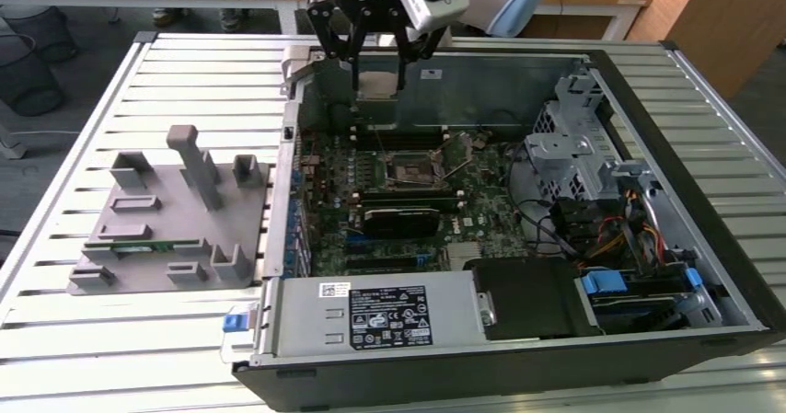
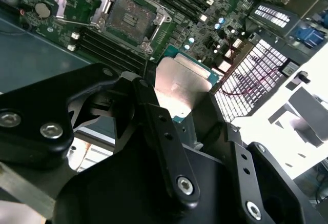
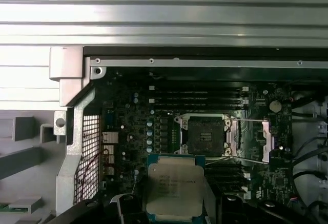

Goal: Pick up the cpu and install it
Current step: 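Pick up the cpu and move it towards the insertion slot, then place the cpu into insertion slot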

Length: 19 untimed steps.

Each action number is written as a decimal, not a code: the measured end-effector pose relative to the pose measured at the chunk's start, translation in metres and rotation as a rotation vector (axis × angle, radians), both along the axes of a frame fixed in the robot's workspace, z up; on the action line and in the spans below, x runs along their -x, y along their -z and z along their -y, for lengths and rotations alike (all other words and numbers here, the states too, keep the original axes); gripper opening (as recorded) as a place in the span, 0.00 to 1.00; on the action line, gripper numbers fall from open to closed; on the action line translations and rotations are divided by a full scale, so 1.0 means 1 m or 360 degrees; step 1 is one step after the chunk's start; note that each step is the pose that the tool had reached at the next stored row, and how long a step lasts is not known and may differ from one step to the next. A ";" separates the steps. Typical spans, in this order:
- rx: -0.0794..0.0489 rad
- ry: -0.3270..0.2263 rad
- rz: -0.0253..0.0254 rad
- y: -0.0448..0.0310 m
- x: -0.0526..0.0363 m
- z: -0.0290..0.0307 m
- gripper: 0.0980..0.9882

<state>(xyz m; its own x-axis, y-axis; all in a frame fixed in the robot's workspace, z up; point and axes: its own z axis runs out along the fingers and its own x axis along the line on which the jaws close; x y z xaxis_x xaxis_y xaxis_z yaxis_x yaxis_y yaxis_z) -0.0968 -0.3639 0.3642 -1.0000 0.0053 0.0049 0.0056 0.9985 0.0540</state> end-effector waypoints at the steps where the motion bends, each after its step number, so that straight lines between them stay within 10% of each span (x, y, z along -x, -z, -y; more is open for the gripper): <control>1: 0.0000 0.0002 0.00002 0.0001 -0.0019 -0.0001 0.48; 19: 0.0000 0.0020 0.00013 0.0011 -0.0271 -0.0002 0.48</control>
<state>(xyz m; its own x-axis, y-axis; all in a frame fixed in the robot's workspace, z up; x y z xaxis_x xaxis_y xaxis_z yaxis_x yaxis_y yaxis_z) -0.0697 -0.3637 0.3631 -0.9998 0.0178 0.0041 0.0180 0.9984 0.0539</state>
